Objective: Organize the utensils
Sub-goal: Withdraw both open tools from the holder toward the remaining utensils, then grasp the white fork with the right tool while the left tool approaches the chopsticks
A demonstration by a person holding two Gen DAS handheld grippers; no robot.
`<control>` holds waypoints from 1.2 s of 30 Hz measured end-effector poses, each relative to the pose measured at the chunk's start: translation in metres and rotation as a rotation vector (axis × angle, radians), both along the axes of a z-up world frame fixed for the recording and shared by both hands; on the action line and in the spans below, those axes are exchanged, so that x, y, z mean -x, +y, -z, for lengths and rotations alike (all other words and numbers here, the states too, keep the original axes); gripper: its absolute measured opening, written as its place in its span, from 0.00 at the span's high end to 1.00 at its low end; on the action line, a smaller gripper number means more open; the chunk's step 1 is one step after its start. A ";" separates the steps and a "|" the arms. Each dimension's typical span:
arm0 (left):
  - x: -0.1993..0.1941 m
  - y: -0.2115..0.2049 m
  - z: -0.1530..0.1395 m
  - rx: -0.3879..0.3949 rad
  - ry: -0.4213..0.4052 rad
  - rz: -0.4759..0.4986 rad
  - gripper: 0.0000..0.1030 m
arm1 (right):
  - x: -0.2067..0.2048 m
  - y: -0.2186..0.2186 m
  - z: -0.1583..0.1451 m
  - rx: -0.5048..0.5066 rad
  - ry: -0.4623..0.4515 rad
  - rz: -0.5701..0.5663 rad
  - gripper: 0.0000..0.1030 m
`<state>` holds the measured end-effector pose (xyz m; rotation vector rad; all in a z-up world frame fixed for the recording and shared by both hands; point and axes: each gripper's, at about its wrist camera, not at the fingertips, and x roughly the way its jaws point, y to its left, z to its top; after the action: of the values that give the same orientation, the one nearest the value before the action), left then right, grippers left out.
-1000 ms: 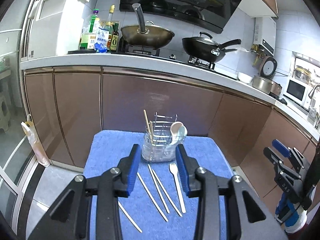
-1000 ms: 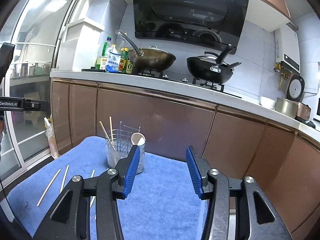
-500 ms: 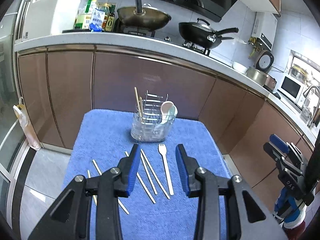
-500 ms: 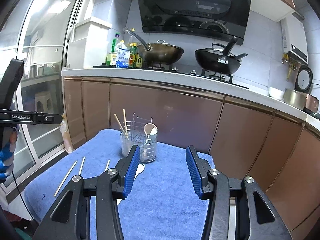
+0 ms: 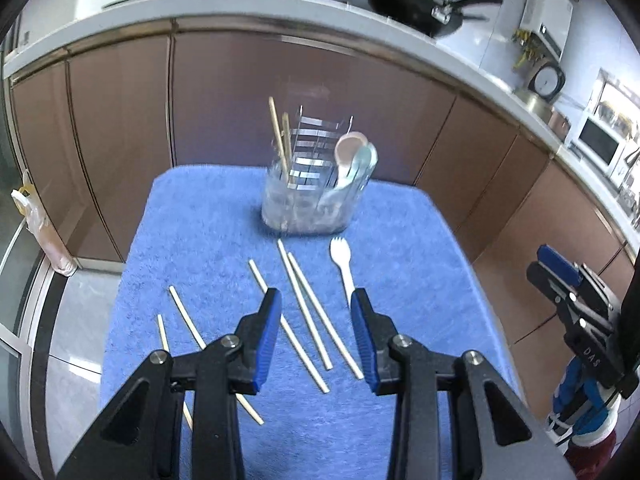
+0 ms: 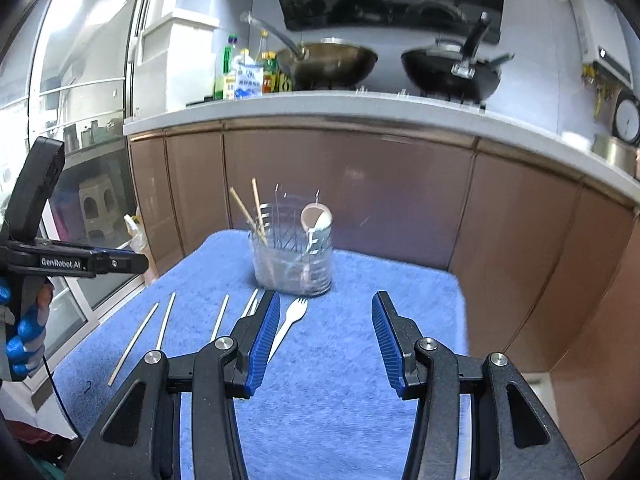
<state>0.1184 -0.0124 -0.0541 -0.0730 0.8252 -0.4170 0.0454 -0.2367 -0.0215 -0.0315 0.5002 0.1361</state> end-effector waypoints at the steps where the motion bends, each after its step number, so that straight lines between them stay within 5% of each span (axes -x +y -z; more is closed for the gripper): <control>1: -0.006 -0.002 0.006 -0.009 0.016 0.006 0.67 | -0.007 0.001 0.006 -0.005 0.018 -0.005 0.54; 19: -0.127 -0.051 0.099 -0.034 0.421 0.027 0.67 | -0.123 0.012 0.087 -0.116 0.371 -0.094 0.54; 36: -0.161 -0.067 0.139 -0.113 0.488 -0.011 0.77 | -0.171 0.025 0.127 -0.099 0.497 -0.116 0.54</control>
<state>0.2798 -0.0792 -0.1930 -0.0757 1.3272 -0.3452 0.2166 -0.2113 -0.1481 0.0727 0.9876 0.2852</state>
